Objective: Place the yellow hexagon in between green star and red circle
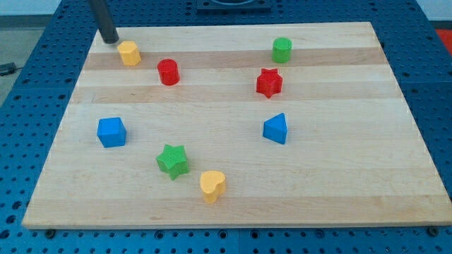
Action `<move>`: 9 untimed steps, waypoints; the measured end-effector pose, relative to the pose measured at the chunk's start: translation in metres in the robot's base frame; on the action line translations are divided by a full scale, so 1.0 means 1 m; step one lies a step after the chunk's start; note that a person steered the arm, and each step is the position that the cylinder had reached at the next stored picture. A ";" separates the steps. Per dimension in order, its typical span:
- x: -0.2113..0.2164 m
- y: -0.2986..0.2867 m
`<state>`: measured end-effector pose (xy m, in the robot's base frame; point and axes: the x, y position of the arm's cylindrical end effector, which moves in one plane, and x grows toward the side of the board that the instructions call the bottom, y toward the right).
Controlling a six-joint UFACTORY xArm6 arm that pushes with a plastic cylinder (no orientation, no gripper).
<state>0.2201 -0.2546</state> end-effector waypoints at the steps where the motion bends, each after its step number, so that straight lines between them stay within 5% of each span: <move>1: 0.006 0.026; 6: 0.111 0.038; 9: 0.150 0.130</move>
<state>0.3697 -0.1248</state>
